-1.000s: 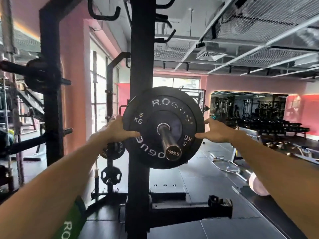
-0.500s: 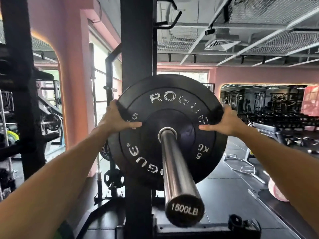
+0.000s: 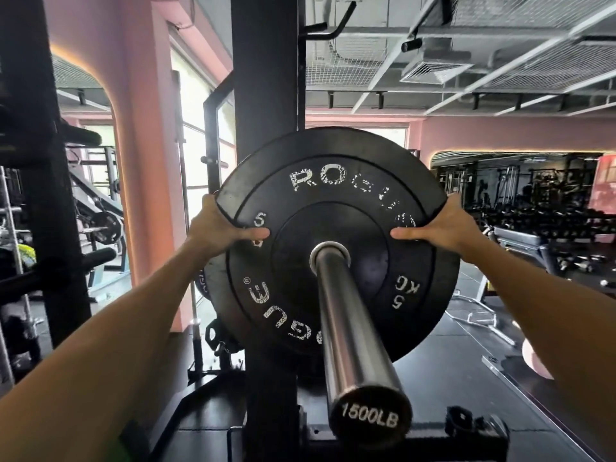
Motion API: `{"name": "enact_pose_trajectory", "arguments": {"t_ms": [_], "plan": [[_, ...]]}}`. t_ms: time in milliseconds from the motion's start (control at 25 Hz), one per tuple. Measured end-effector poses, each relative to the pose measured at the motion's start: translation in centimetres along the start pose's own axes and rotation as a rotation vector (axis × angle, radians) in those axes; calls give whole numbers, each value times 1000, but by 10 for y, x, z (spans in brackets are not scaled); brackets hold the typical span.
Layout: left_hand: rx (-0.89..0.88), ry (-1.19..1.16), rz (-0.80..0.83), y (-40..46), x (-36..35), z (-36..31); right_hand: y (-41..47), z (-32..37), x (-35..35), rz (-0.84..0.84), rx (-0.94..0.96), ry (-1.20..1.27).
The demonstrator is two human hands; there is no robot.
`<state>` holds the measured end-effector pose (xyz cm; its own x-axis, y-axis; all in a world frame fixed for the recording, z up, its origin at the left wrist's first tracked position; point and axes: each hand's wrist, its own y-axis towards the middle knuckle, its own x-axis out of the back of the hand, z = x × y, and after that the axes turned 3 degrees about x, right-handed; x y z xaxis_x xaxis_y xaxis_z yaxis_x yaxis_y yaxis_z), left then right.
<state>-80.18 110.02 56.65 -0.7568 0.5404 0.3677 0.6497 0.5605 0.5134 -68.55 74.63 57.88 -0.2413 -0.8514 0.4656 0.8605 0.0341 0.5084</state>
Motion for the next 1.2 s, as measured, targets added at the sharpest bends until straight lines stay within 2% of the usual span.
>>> {"name": "enact_pose_trajectory", "arguments": {"t_ms": [400,600,800,960,1200], "plan": [[-48,-122,42,-125,85,-32,-129,32,83,5,36,50],[-31,-183,60,-197,137,-53,-203,59,135,19,61,-12],[-37,-223,135,-243,183,-69,-272,92,169,14,34,-16],[-61,-176,144,-257,231,-65,-307,127,168,34,95,-41],[-126,-194,76,-257,356,-20,-358,209,107,47,159,-36]]}}
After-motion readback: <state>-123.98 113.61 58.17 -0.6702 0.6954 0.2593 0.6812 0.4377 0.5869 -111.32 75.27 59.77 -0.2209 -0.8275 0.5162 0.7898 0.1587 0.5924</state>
